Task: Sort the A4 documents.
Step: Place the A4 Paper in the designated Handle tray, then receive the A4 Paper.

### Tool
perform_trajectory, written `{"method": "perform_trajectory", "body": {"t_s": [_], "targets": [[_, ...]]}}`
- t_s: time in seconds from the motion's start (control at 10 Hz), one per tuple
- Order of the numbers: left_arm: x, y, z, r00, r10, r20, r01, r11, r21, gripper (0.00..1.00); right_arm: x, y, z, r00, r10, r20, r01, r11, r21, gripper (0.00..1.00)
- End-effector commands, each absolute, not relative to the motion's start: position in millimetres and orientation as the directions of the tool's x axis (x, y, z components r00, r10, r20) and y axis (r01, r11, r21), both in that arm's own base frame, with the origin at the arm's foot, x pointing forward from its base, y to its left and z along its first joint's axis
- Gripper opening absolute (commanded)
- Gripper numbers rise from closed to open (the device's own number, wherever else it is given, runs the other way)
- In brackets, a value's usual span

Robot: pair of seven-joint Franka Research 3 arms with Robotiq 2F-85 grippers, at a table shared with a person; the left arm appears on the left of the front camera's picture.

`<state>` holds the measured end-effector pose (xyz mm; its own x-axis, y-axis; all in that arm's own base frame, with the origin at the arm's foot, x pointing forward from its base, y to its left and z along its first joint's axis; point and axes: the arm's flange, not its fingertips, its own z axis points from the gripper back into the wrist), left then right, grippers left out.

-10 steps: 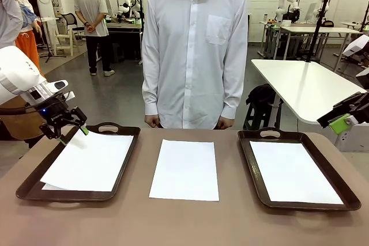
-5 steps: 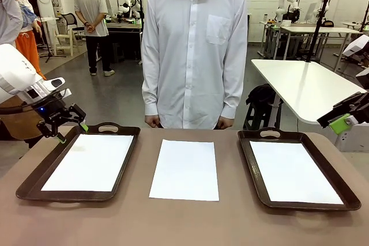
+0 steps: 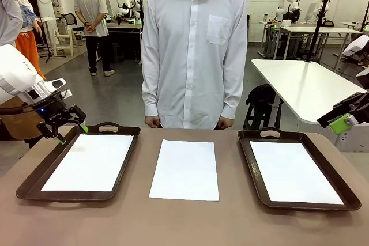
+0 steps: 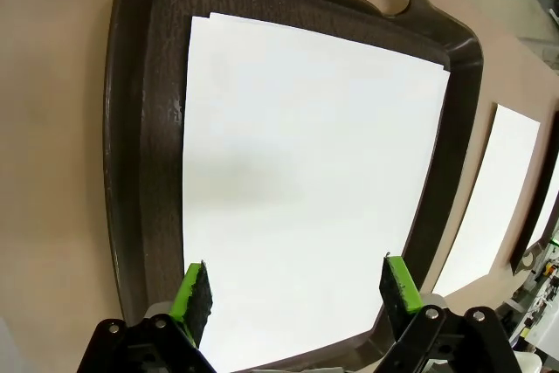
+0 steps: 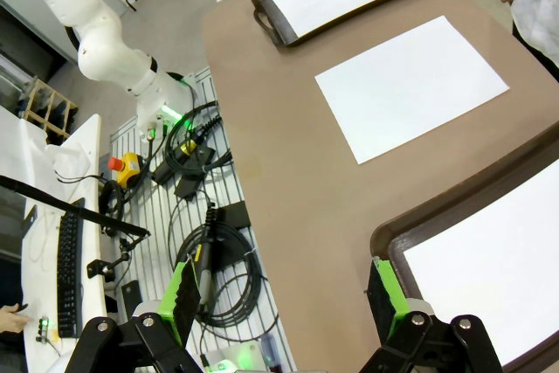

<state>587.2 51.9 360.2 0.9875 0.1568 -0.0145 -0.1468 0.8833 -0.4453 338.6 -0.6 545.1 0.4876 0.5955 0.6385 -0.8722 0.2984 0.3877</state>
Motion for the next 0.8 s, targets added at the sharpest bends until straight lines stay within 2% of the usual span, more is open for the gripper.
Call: {"method": "perform_trajectory", "body": {"t_s": [0.0, 0.7], "targets": [[589.0, 52.3, 361.3, 0.989, 0.145, -0.016, -0.137, 0.89, -0.435, 1.0, 338.6, -0.3, 545.0, 0.483, 0.593, 0.644, -0.874, 0.291, 0.388, 1.0], [587.4, 51.8, 360.5, 0.988, 0.157, -0.014, -0.146, 0.883, -0.445, 1.0, 338.6, -0.3, 545.0, 0.483, 0.593, 0.644, -0.874, 0.291, 0.388, 1.0]]}}
